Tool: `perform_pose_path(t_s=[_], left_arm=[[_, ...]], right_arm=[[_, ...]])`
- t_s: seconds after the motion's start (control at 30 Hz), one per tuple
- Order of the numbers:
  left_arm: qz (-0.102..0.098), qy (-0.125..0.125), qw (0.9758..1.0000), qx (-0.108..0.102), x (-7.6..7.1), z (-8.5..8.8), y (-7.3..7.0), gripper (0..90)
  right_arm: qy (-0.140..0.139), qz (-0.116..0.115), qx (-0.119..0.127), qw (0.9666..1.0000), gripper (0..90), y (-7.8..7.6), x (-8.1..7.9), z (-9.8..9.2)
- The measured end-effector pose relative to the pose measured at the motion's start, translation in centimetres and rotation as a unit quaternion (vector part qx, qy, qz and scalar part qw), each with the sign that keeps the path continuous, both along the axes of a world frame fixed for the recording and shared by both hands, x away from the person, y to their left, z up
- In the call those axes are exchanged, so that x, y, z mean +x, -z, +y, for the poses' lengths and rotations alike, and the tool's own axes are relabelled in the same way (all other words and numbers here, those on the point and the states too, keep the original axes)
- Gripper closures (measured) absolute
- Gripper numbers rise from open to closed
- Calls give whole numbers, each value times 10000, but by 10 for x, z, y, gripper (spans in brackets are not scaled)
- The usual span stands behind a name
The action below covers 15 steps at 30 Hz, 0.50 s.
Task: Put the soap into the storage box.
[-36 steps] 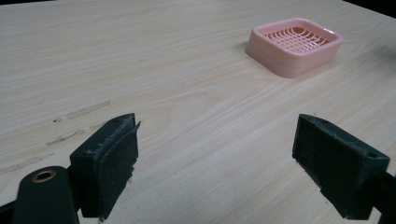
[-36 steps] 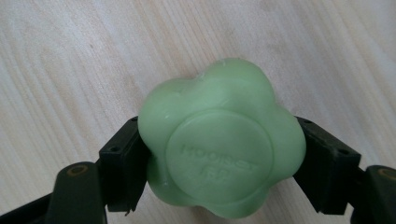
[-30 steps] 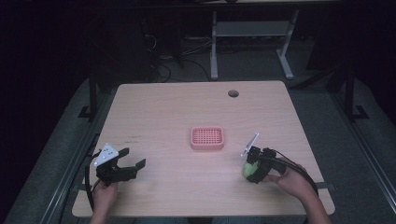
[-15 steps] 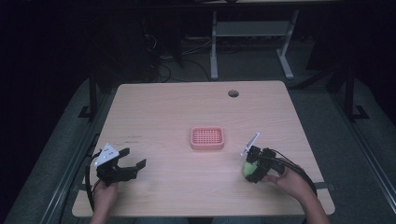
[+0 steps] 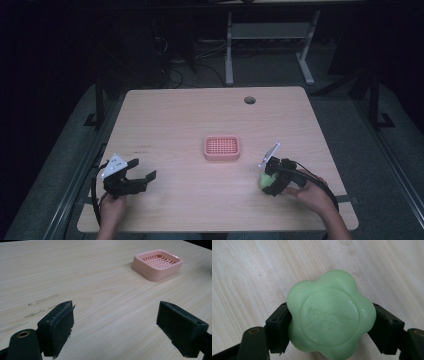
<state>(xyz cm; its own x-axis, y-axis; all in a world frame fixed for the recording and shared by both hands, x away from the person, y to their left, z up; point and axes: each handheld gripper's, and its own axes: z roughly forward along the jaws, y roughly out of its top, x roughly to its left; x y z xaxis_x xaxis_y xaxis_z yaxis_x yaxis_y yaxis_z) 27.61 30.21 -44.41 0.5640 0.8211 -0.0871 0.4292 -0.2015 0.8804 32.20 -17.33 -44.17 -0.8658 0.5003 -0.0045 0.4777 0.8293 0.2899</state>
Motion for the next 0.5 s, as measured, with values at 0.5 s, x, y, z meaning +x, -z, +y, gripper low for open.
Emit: perform_pose_path(t_s=[0.5], left_arm=[[32, -45, 9999, -83, -1, 2, 0, 141]], right_arm=[[-127, -97, 8, 9999, 265, -35, 18, 11]])
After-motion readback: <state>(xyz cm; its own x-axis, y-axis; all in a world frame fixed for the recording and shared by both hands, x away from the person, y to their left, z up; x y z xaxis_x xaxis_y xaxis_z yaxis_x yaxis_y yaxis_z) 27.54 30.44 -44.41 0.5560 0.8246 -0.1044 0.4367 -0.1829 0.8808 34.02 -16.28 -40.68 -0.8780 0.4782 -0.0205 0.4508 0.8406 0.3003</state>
